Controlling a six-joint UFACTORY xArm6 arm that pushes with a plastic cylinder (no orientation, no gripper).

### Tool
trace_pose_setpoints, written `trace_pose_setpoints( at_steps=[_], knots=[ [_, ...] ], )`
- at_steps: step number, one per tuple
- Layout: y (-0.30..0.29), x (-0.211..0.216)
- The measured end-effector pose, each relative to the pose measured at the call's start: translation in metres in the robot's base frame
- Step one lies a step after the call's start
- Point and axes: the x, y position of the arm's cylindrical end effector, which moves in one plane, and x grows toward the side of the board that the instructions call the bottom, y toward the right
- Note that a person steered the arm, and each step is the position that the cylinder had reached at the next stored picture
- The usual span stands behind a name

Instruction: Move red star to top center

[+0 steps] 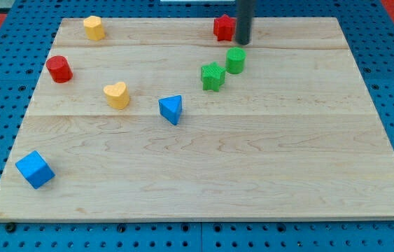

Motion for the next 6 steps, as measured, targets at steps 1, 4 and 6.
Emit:
trace_pose_setpoints(
  at_steps=[1,4,6],
  knots=[
    [-0.019,-0.031],
    [-0.067,0.019],
    [-0.088,0.085]
  ],
)
